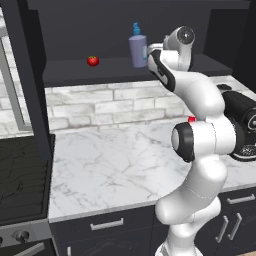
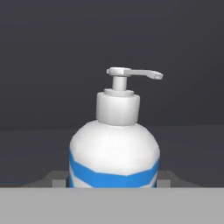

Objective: Pick the soap dispenser and soap dispenser from the cabinet and place them on the counter.

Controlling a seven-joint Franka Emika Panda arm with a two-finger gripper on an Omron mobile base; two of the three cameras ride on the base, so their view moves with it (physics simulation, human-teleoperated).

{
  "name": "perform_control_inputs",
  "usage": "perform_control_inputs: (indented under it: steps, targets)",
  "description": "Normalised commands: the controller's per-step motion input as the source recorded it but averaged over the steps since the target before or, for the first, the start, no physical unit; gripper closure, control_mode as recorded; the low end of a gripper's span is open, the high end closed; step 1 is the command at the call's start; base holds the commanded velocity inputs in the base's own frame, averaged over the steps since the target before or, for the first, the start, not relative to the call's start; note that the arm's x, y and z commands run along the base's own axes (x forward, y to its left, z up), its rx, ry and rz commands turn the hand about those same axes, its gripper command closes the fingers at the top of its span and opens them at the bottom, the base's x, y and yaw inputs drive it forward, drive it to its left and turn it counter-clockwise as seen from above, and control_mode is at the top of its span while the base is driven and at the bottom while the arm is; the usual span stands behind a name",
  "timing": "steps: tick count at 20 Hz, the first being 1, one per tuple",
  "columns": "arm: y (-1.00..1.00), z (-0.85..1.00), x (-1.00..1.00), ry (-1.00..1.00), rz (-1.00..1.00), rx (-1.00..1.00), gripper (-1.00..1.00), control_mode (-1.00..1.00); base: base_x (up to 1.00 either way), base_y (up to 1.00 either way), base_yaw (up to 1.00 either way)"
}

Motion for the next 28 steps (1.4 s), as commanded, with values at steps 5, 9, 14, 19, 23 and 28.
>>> perform_control_inputs:
  steps: [5,9,14,19,23,28]
  targets:
    - [-0.01,0.12,-0.13,0.00,0.00,-0.01,1.00,-1.00,0.00,0.00,0.00]
    - [-0.01,0.06,-0.20,0.00,0.00,-0.01,1.00,-1.00,0.00,0.00,0.00]
    - [0.00,0.02,-0.29,-0.02,0.00,0.00,1.00,-1.00,0.00,0.00,0.00]
    - [0.00,0.00,-0.36,-0.06,0.00,0.00,1.00,-1.00,0.00,0.00,0.00]
    - [0.00,0.04,-0.46,-0.11,0.00,0.00,1.00,-1.00,0.00,0.00,0.00]
    - [0.00,0.01,-0.51,-0.09,0.00,0.00,1.00,-1.00,0.00,0.00,0.00]
